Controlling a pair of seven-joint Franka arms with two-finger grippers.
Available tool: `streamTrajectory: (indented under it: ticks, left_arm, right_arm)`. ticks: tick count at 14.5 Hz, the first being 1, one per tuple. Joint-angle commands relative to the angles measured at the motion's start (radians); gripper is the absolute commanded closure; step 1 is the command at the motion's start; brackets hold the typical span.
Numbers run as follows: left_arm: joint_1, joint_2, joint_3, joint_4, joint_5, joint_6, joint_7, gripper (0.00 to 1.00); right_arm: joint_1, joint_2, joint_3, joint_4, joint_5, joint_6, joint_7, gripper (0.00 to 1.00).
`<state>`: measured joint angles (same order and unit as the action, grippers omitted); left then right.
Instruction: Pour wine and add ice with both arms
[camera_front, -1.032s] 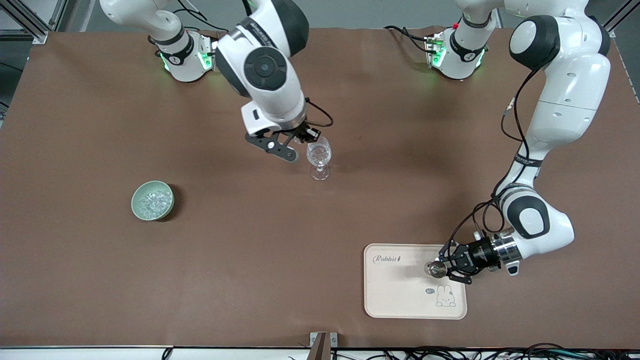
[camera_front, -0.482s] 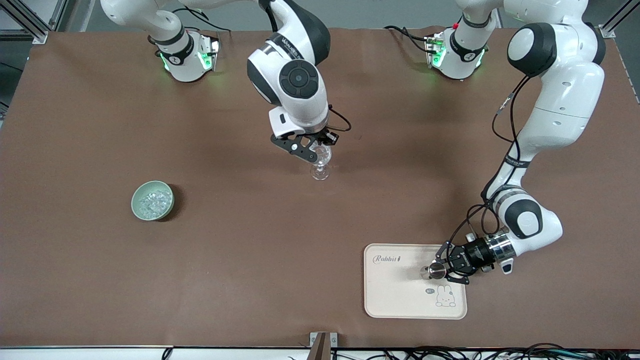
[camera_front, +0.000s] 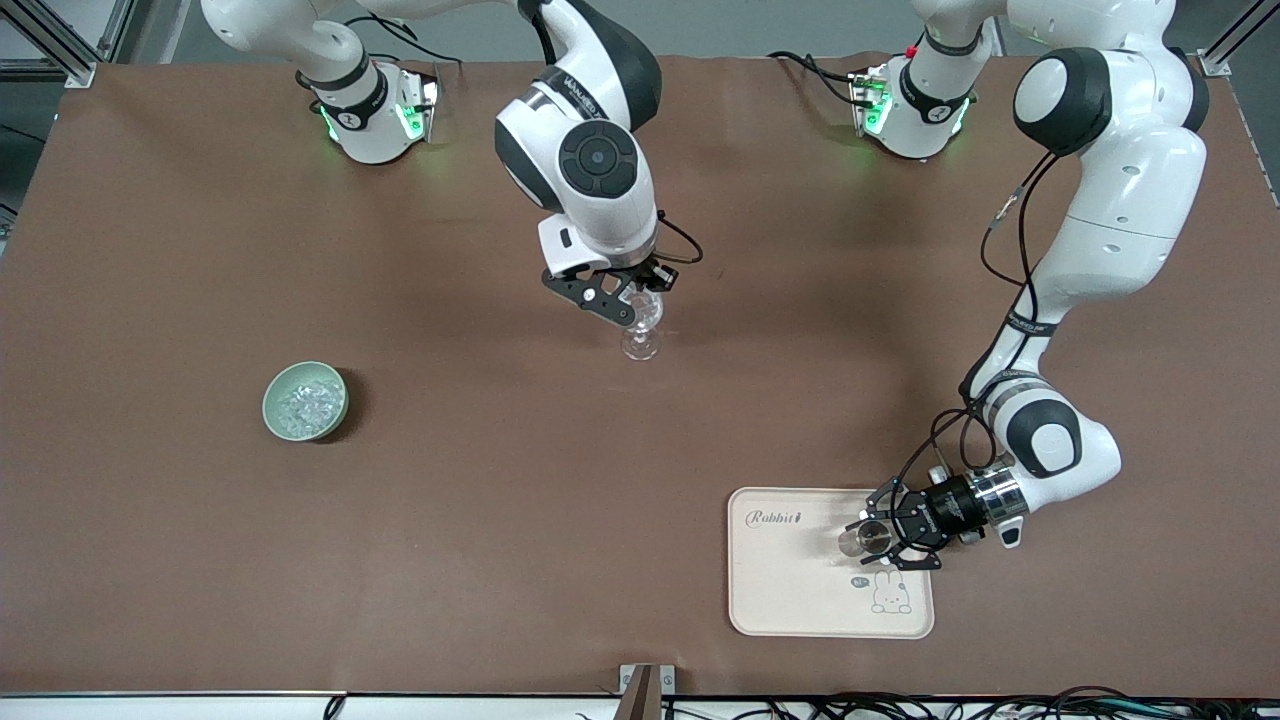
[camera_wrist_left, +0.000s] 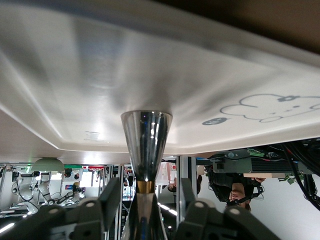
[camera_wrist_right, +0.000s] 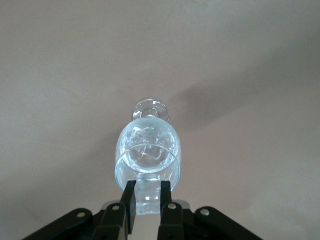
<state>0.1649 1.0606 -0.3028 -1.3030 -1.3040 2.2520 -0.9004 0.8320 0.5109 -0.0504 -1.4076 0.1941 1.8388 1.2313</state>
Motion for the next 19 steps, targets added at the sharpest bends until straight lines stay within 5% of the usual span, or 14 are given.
streamTrajectory:
  ticks: [1, 4, 8, 11, 13, 16, 19]
  left_arm:
    - [0.013, -0.023, -0.006, 0.007, 0.002, -0.014, 0.015, 0.0]
    - [0.068, -0.057, -0.001, -0.019, 0.232, -0.037, 0.009, 0.0]
    - [0.172, -0.12, -0.001, -0.016, 0.614, -0.205, -0.015, 0.0]
    - [0.179, -0.23, -0.01, -0.01, 0.92, -0.313, -0.032, 0.0]
    - [0.163, -0.289, -0.013, -0.01, 0.994, -0.357, -0.034, 0.0]
    - [0.148, -0.382, -0.038, -0.007, 1.118, -0.402, -0.014, 0.0]
    - [0.13, -0.485, -0.139, -0.007, 1.381, -0.44, 0.057, 0.0]
  right_arm:
    - [0.009, -0.003, -0.011, 0.001, 0.024, -0.003, 0.004, 0.89]
    - [0.01, 0.0, -0.011, 0.001, 0.019, -0.003, 0.001, 0.73]
    - [0.012, 0.005, -0.011, -0.002, 0.016, -0.007, 0.001, 0.35]
    - [0.013, 0.003, -0.012, -0.001, 0.01, -0.009, 0.001, 0.16]
    - [0.006, -0.011, -0.02, 0.005, -0.039, -0.021, -0.001, 0.0]
    - [-0.036, -0.095, -0.02, 0.007, -0.246, -0.042, -0.068, 0.0]
    - [-0.147, -0.195, -0.022, 0.009, -0.266, -0.113, -0.327, 0.0]
